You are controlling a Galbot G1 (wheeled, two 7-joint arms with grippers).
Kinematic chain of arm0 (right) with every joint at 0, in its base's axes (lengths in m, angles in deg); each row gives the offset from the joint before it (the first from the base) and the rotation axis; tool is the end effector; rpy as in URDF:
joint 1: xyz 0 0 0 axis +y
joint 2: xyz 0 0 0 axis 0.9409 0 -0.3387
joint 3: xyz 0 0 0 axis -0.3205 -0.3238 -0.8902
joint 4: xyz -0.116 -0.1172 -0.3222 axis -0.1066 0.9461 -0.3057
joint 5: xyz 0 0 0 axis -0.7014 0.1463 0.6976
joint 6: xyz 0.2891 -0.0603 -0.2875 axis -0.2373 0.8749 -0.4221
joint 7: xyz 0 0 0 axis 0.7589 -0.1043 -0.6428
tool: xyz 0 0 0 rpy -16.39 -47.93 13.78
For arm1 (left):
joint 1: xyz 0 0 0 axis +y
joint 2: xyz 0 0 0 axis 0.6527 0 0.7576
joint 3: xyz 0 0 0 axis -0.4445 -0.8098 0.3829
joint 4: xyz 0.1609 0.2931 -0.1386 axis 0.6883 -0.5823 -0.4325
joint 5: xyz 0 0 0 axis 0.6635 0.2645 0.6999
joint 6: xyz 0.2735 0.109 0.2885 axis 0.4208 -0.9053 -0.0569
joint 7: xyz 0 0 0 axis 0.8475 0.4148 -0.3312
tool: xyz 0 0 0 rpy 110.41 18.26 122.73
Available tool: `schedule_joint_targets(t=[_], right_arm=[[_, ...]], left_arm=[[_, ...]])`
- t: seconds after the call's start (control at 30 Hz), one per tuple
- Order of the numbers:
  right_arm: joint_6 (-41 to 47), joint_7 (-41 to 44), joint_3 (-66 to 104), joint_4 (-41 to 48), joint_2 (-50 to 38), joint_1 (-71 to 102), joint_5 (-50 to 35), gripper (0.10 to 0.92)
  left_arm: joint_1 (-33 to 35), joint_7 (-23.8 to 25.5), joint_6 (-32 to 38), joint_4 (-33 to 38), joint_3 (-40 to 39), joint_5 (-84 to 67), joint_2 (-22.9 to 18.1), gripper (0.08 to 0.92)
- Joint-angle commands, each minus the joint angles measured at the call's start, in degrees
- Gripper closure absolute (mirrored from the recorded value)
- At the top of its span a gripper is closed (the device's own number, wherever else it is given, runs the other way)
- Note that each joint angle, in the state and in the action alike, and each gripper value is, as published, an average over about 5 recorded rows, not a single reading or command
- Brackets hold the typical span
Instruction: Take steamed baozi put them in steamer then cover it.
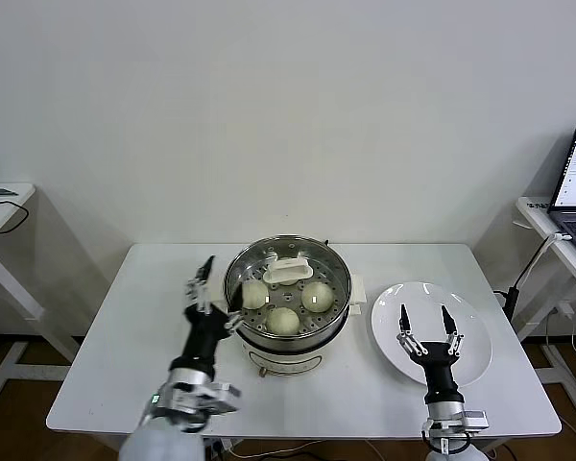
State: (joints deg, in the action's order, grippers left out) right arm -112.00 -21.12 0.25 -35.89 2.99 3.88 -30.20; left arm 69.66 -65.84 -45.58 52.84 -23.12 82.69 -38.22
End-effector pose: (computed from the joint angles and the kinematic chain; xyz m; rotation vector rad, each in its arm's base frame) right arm 0.2592 -0.0834 -0.4210 0.0301 2.9188 0.1120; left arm 0.2458 -0.0576 -0.2233 0.1330 2.6799 1.4258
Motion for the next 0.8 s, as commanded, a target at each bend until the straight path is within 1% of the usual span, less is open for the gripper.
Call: schedule_joint_targets(t=[0.03,0.27,0.53,0.8], right_arm=[[5.8,-0.1,0.2,-7.4,-0.1,2.5,0.5,0.203],[6.6,0.2,0.4,-9.5,-0.3,4.0,0.7,0.203],[7.0,-0.1,0.8,-10.8,-0.8,4.5,1.3,0.203],[6.9,-0.2,0.7,-10.6,-0.6,4.6,1.7,0.203]], left_arm=[[12.8,-3.4,20.2,0.0,24.4,-39.6,-6.2,0.177],[14.9,-1.6,23.6,-2.3,23.8,-41.4,-7.0,0.177],[14.9,-1.4,24.2,-2.6,23.2,-41.4,-8.1,0.177],[14.4,-1.4,24.1,-3.2,22.8,-41.3,-8.3,0.177]])
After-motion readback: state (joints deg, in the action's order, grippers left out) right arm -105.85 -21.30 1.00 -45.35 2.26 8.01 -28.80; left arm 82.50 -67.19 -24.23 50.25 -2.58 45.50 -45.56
